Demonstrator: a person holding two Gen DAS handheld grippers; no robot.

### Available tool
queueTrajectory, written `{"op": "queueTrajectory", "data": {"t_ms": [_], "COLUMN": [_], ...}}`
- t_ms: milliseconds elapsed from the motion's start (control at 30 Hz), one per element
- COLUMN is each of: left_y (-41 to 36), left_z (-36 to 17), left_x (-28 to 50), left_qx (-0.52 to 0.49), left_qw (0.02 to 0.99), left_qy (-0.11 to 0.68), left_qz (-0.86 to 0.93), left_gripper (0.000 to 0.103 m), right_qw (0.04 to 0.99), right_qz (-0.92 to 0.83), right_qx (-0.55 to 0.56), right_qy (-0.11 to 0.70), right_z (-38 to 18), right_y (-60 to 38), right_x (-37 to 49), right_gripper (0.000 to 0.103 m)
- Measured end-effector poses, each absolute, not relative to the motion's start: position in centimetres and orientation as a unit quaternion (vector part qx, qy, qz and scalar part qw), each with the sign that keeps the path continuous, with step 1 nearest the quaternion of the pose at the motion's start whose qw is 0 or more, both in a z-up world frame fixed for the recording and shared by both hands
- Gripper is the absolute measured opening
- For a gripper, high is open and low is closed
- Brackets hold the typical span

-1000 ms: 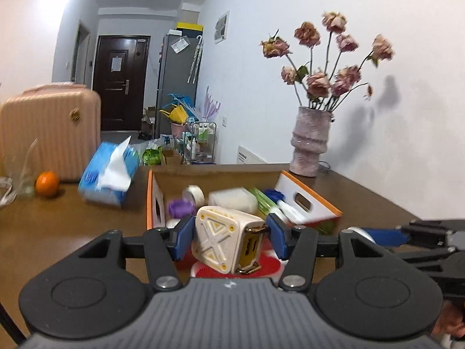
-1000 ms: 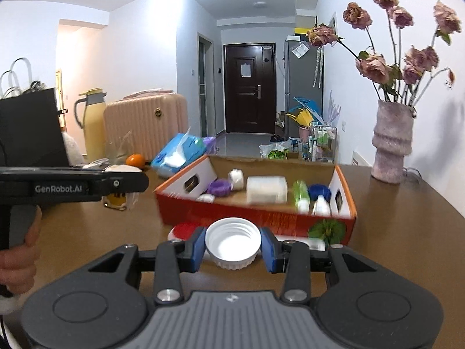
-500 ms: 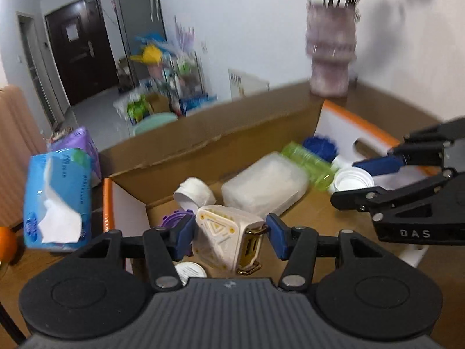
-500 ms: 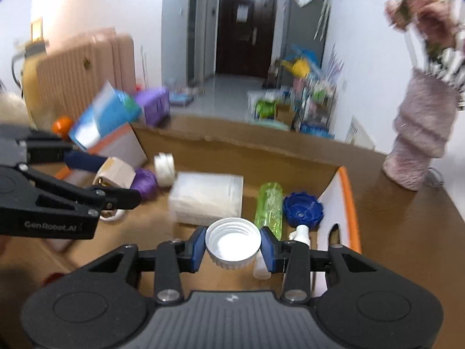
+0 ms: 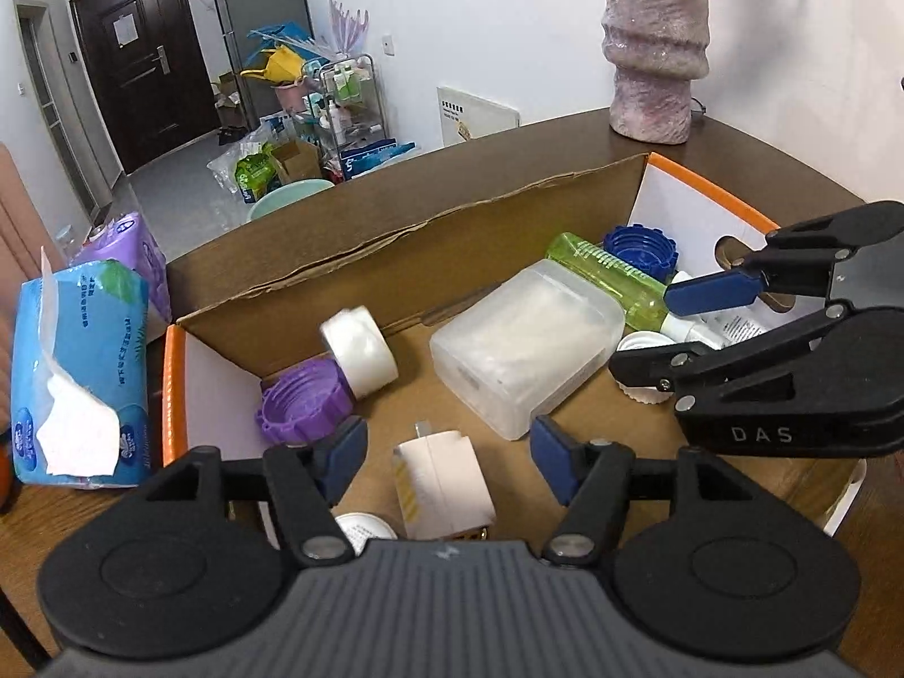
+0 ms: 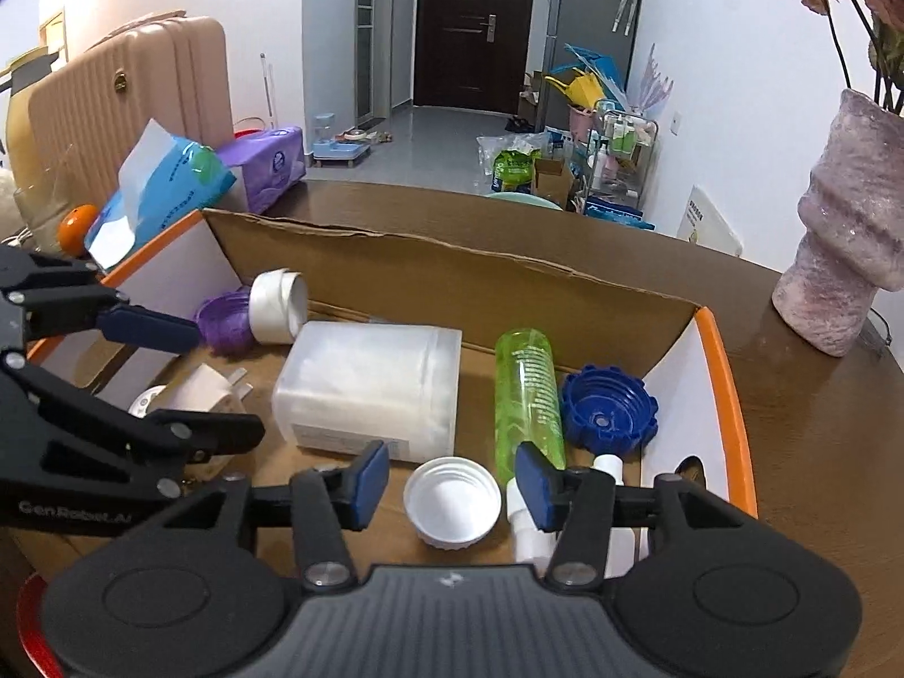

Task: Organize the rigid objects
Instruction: 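Carry the cream cube and white cap into the cardboard box and release both, then raise both open grippers out of the box and back away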

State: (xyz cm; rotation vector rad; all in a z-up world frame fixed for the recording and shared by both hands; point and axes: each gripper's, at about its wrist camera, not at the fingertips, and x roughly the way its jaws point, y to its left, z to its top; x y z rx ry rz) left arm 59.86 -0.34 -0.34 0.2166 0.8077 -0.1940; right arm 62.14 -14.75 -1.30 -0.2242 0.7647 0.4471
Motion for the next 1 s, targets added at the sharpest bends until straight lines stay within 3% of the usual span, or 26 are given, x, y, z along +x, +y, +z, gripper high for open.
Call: {"op": "queueTrajectory", "data": {"t_ms": [167, 300, 600, 867, 1000], "left_y": [0.4, 1.2, 2.2, 2.2, 2.0], "left_z": [1.5, 4.4, 10.3, 11.4, 11.3], "left_x": [58.3, 55.6, 46.8, 38.2, 33.5], "left_qx": [0.098, 0.099, 0.108, 0.098, 0.082], "left_qw": [0.915, 0.926, 0.943, 0.958, 0.970], "left_qy": [0.382, 0.358, 0.312, 0.270, 0.230], "left_qz": [-0.081, -0.065, -0.037, -0.028, -0.014], "left_gripper": [0.067, 0.077, 0.085, 0.089, 0.099], "right_qw": [0.898, 0.905, 0.922, 0.936, 0.947], "right_qz": [0.212, 0.205, 0.202, 0.206, 0.198], "right_qx": [-0.100, -0.115, -0.109, -0.109, -0.086], "right_qy": [0.371, 0.355, 0.312, 0.264, 0.236], "right_z": [-0.6, 1.8, 8.2, 11.0, 11.1], "right_y": [-15.0, -15.3, -17.1, -19.4, -21.3], "right_x": [61.2, 58.9, 51.4, 42.5, 38.3], "right_gripper": [0.049, 0.049, 0.055, 0.057, 0.064]}}
